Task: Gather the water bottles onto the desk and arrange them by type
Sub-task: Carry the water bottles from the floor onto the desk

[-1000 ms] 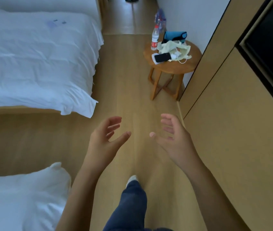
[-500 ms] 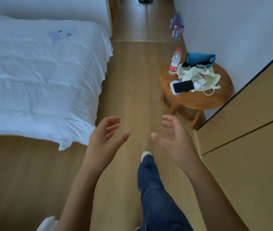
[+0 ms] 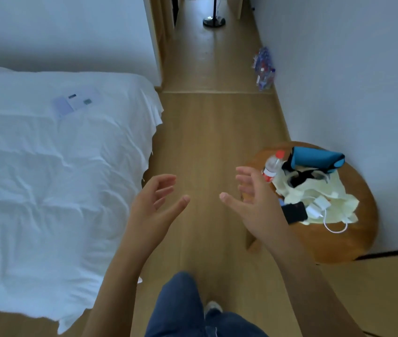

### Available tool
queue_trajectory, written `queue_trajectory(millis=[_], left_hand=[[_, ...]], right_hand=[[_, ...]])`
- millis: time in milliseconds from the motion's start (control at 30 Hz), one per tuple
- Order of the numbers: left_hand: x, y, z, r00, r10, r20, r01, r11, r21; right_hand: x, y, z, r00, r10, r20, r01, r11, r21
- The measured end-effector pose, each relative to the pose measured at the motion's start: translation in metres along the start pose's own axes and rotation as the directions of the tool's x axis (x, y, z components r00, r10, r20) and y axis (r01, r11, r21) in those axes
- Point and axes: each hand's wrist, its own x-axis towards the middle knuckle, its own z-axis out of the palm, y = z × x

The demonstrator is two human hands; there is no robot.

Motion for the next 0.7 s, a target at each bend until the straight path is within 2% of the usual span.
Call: queue_trajectory(millis=[267, 467, 700], left_hand=[[0.244, -0.019, -0.016, 0.998, 0.029, 0.054, -0.031, 0.999, 0.033], [0.433, -0.001, -0.036, 0.995, 0.051, 0.081, -0.056, 0.996, 0.064], [0.610, 0.025, 0.009, 0.976, 0.098, 0.196, -0.111, 0.992, 0.059]], right_hand=[[0.224, -0.029, 0.041, 0.998, 0.037, -0.057, -0.037, 0.999, -0.003], [0.382, -0.071, 0.058, 0.990, 0.092, -0.105, -0.093, 0.996, 0.004], [0.542, -0.083, 0.037, 0.971, 0.170, -0.170, -0.162, 0.985, 0.058]])
